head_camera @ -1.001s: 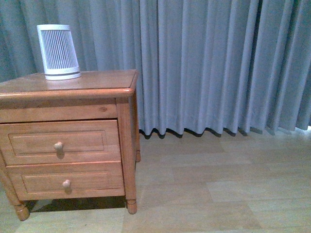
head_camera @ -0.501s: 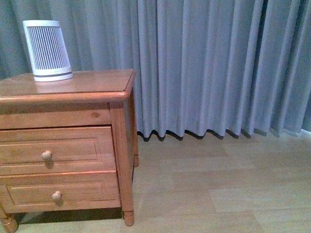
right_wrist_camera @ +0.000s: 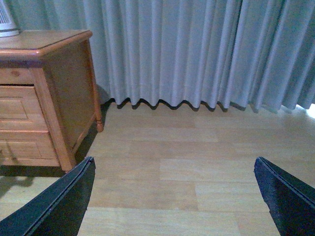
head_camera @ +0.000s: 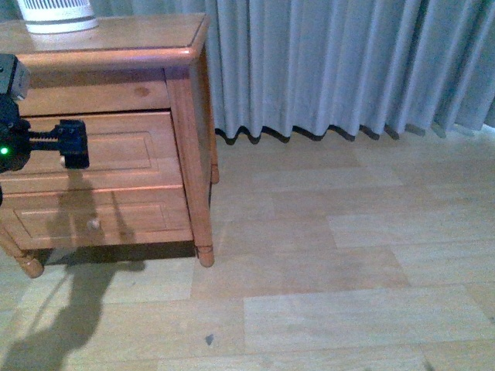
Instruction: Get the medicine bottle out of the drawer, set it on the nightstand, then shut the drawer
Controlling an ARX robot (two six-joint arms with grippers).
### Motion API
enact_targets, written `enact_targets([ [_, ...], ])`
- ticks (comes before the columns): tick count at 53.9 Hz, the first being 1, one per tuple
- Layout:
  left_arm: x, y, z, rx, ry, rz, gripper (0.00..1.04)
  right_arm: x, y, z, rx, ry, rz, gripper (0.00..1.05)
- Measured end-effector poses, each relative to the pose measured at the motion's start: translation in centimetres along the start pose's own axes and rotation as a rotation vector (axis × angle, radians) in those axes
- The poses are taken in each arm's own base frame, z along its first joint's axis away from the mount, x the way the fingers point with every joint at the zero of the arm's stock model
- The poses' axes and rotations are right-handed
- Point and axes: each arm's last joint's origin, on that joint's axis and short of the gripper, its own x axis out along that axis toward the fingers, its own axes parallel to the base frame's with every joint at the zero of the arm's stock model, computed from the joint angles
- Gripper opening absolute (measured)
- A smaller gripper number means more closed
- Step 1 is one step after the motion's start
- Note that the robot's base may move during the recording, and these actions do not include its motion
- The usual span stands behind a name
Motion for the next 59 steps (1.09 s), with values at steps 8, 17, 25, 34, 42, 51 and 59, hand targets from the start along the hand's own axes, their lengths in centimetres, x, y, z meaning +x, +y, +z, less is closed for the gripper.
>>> enact_targets([
  [8,3.3,1.3,-1.2,-0.054,-0.003,0.002,0.98,0.0,0.0,0.0,0.000,0.000,0.000,0.98],
  [17,4.6,3.2,-2.5,-0.100,0.001,0.022,0.98,0.0,0.0,0.0,0.000,0.000,0.000,0.98],
  [25,5.2,4.2,-3.4,-0.123,-0.006,0.020,0.98,0.0,0.0,0.0,0.000,0.000,0.000,0.98],
  [34,5.7,3.8,-4.3,-0.121,-0.014,-0.006,0.98,0.0,0.0,0.0,0.000,0.000,0.000,0.98],
  [42,6.5,3.4,-4.4,-0.117,-0.022,-0.009,0.98,0.0,0.0,0.0,0.000,0.000,0.000,0.98],
  [51,7.9,3.3,-4.6,-0.114,-0.026,-0.001,0.98,0.0,0.0,0.0,0.000,0.000,0.000,0.98],
  [59,8.5,3.4,-4.9,-0.115,-0.020,0.007,0.98,0.0,0.0,0.0,0.000,0.000,0.000,0.98],
])
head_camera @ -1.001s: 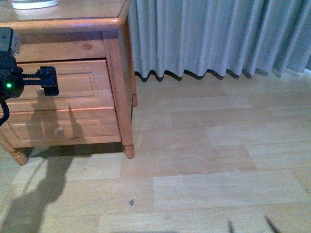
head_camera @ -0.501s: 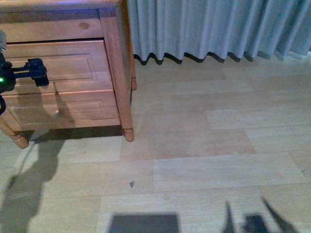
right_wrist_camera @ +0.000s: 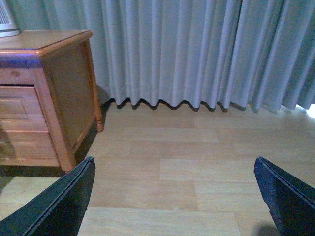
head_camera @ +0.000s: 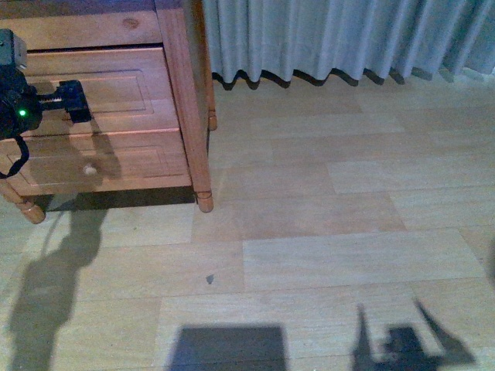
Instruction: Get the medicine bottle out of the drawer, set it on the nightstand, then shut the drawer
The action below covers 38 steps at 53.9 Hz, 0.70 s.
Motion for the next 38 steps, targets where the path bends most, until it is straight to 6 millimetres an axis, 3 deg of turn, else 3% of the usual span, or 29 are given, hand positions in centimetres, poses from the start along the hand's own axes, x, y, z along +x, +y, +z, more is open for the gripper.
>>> enact_targets([
  [3,0.1,0.0,-0.2,0.000,0.003,0.002,0.95,0.0,0.0,0.0,0.000,0.000,0.000,0.98],
  [25,0.4,-0.1,-0.6,0.002,0.010,0.003,0.29,0.0,0.0,0.0,0.000,0.000,0.000,0.98],
  [38,-0.6,-0.3,-1.1,0.010,-0.015,0.024,0.26,0.0,0.0,0.0,0.000,0.000,0.000,0.98],
])
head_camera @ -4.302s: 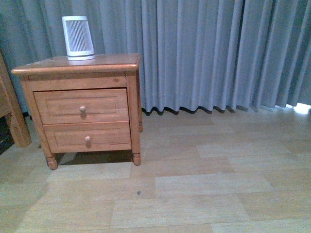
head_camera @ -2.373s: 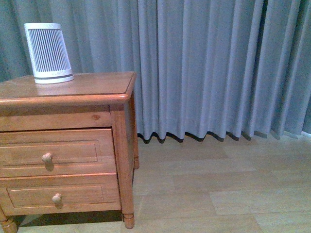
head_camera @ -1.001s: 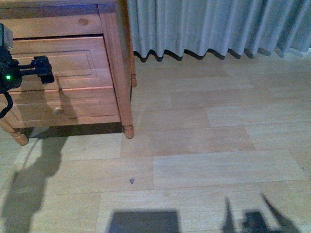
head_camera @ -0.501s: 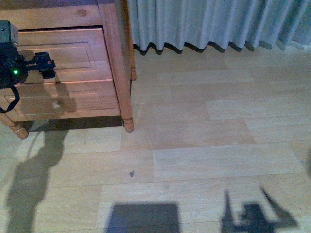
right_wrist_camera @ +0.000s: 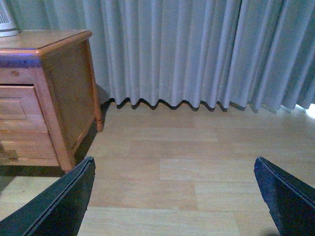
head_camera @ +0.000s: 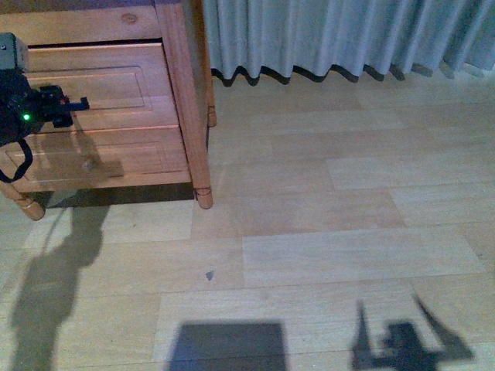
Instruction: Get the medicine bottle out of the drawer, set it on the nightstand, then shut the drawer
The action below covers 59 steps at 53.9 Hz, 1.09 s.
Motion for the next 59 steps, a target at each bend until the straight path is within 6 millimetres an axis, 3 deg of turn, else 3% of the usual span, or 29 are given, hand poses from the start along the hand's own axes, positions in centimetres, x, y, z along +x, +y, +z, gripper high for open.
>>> enact_targets([
  [13,-3.8,-0.4,-1.8,0.015,-0.009,0.016,0.26,0.0,0.0,0.0,0.000,0.000,0.000,0.98],
  [33,-14.3,-0.6,-6.6,0.012,-0.024,0.013,0.26,0.0,0.0,0.0,0.000,0.000,0.000,0.98],
  [51,-14.6,-0.6,-6.7,0.009,-0.026,0.009,0.26,0.0,0.0,0.0,0.000,0.000,0.000,0.98],
  [56,-14.6,-0.6,-6.7,0.006,-0.026,0.008,0.43,0.0,0.0,0.0,0.000,0.000,0.000,0.98],
  [59,-14.6,-0.6,-6.7,0.004,-0.025,0.007,0.58,0.0,0.0,0.0,0.000,0.000,0.000,0.98],
])
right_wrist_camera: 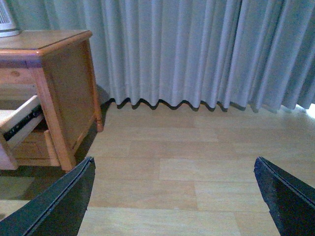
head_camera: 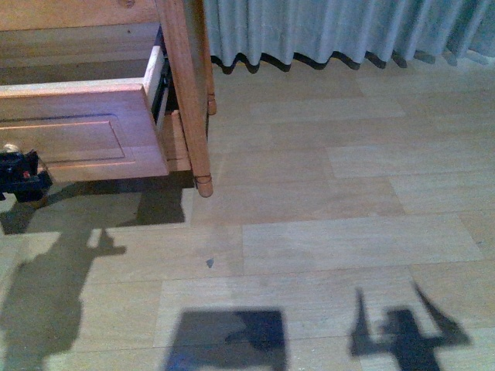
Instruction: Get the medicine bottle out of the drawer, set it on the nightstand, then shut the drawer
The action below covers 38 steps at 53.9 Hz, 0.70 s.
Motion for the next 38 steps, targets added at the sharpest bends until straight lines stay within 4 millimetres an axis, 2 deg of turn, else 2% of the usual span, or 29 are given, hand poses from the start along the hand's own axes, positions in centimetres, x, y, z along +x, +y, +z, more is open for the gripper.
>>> enact_targets([
  [2,0.0,0.0,0.0,0.000,0.000,0.000,0.67,0.0,0.0,0.0,0.000,0.000,0.000,0.98],
  [7,0.0,0.0,0.0,0.000,0.001,0.000,0.81,0.0,0.0,0.0,0.000,0.000,0.000,0.98],
  [10,-1.7,0.9,0.0,0.005,0.044,0.006,0.90,0.0,0.0,0.0,0.000,0.000,0.001,0.98],
  [13,-4.7,2.2,0.4,-0.010,0.099,0.050,0.98,0.0,0.0,0.0,0.000,0.000,0.000,0.98],
  [16,-7.1,3.7,1.3,-0.023,0.132,0.111,0.99,0.0,0.0,0.0,0.000,0.000,-0.002,0.98],
  [19,-8.2,4.7,2.4,-0.035,0.130,0.148,0.97,0.0,0.0,0.0,0.000,0.000,-0.001,0.98],
  [22,-9.3,5.3,4.3,-0.044,0.120,0.147,0.98,0.0,0.0,0.0,0.000,0.000,0.001,0.98],
  [28,-11.2,5.2,7.8,-0.040,0.103,0.107,0.98,0.0,0.0,0.0,0.000,0.000,0.000,0.98],
  [30,-12.7,4.8,10.3,-0.044,0.085,0.062,0.98,0.0,0.0,0.0,0.000,0.000,0.000,0.98],
  [35,-16.3,3.6,14.7,-0.087,0.042,-0.028,0.98,0.0,0.0,0.0,0.000,0.000,0.000,0.98],
  [38,-17.8,3.0,16.4,-0.095,0.018,-0.063,0.98,0.0,0.0,0.0,0.000,0.000,0.000,0.98],
])
